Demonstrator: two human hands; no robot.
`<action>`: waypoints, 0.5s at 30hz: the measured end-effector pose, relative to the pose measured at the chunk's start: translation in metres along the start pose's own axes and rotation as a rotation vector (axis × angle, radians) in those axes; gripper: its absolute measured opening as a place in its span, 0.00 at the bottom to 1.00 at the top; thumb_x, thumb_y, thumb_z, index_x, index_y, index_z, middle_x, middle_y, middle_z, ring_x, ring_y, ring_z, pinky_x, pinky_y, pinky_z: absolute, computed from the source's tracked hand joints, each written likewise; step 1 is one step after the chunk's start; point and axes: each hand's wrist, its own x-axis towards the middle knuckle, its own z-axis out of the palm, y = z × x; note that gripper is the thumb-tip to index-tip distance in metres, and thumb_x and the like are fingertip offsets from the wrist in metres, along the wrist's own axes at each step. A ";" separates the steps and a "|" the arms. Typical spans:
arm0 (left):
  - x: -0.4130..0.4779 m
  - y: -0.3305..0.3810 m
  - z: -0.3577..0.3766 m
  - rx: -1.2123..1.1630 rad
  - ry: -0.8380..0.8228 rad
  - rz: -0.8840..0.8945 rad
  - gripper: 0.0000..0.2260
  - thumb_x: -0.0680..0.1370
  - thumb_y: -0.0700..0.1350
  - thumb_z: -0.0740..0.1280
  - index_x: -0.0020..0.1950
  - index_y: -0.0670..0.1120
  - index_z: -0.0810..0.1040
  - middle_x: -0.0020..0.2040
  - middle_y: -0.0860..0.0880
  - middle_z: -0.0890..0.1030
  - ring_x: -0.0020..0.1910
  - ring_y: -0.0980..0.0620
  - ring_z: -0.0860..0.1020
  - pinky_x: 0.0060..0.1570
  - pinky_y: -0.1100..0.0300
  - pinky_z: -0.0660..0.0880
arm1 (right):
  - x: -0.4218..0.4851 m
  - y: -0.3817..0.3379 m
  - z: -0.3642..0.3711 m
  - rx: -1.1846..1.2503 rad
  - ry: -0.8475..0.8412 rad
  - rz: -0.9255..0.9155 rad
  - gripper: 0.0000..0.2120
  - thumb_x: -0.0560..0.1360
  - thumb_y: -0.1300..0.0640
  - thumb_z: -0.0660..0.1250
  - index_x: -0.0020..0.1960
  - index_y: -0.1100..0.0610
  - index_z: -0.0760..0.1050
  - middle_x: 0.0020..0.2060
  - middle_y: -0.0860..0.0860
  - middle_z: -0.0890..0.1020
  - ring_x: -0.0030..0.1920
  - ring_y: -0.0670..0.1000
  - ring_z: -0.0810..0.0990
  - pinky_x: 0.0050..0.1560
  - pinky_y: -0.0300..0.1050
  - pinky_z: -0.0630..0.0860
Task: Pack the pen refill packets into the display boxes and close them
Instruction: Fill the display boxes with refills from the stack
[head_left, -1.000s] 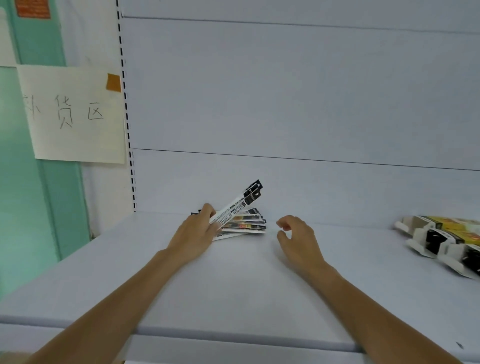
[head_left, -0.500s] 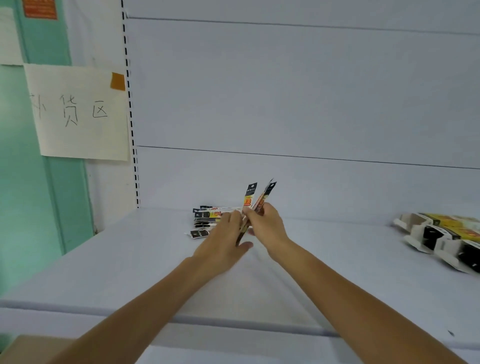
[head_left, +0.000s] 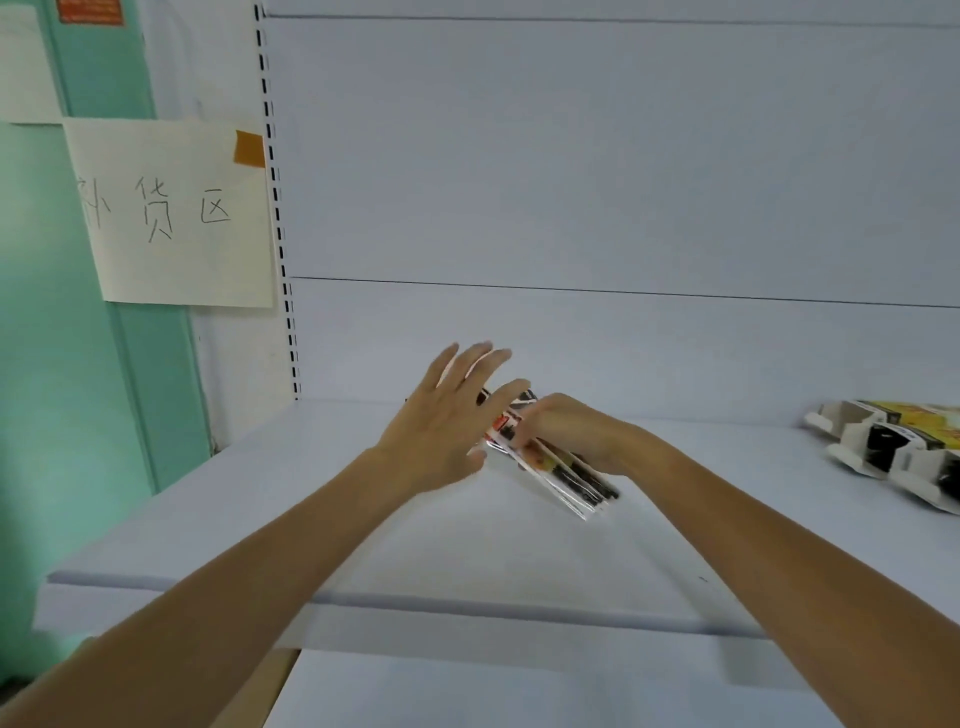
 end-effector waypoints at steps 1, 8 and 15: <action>0.001 0.001 -0.003 0.009 -0.080 0.020 0.31 0.66 0.53 0.73 0.66 0.47 0.68 0.61 0.45 0.76 0.64 0.44 0.71 0.65 0.47 0.65 | -0.001 -0.001 0.002 -0.017 -0.067 -0.012 0.04 0.70 0.63 0.63 0.36 0.62 0.71 0.32 0.57 0.72 0.37 0.54 0.72 0.44 0.46 0.68; -0.013 -0.005 -0.001 -0.171 -0.448 -0.408 0.11 0.78 0.49 0.57 0.54 0.46 0.75 0.54 0.46 0.78 0.52 0.44 0.77 0.42 0.59 0.65 | -0.008 -0.001 -0.008 -0.118 -0.063 -0.050 0.15 0.76 0.43 0.61 0.51 0.53 0.79 0.45 0.49 0.82 0.39 0.49 0.84 0.38 0.40 0.78; -0.005 0.012 0.009 -0.302 -0.452 -0.460 0.12 0.79 0.50 0.57 0.57 0.48 0.75 0.56 0.47 0.77 0.54 0.45 0.76 0.46 0.57 0.66 | 0.001 0.005 0.021 -0.064 0.453 -0.099 0.16 0.80 0.47 0.54 0.45 0.58 0.72 0.36 0.49 0.74 0.36 0.47 0.71 0.34 0.36 0.65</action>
